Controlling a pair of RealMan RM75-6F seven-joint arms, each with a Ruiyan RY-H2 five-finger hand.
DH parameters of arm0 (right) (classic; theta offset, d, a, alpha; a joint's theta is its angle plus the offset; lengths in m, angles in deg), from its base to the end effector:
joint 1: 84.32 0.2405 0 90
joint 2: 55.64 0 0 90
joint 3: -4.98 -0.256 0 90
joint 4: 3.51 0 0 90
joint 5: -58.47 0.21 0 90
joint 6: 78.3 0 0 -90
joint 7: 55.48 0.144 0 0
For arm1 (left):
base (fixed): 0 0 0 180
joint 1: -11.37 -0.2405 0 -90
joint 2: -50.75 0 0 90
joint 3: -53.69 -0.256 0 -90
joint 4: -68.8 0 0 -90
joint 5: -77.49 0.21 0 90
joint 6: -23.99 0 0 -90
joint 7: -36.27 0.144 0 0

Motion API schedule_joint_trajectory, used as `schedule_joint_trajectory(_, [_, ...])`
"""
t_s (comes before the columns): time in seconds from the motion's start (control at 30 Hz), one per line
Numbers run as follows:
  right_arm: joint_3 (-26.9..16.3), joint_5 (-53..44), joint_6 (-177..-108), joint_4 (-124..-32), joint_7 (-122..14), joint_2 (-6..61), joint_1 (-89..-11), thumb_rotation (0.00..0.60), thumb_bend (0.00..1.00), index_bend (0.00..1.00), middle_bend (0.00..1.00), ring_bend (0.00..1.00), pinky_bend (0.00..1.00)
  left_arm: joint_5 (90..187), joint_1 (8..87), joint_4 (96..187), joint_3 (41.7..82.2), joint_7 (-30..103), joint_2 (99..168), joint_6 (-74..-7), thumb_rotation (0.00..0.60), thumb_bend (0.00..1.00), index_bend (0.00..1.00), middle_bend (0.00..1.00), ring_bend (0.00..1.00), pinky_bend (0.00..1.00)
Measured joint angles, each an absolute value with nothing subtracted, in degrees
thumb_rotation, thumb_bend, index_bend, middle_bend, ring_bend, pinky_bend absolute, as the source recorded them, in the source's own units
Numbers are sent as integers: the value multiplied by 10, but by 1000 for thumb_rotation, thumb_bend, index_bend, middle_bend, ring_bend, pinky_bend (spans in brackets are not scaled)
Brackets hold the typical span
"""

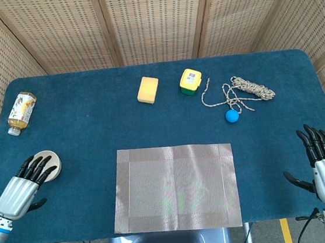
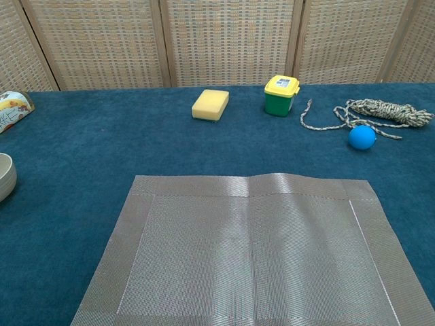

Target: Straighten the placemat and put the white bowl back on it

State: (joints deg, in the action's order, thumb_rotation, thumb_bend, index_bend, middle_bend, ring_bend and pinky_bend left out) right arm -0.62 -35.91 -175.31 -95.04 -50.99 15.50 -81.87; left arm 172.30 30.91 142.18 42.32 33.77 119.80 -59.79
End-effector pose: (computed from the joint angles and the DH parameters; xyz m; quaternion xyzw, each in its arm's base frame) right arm -0.2772 -0.1726 0.1503 0.5360 -0.3470 0.5302 0.5579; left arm -0.3217 0.2166 0.1237 -0.7651 -0.2702 -0.3338 0.4798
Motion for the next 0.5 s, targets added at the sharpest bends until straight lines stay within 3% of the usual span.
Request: schedule_joint_trajectory(0.5, [-3,-359,-1748,-951,-508,154,-817,600,251,54,0,0,0,1657,291,1245,471,270,1291,-516,600,16,358,0,0,0])
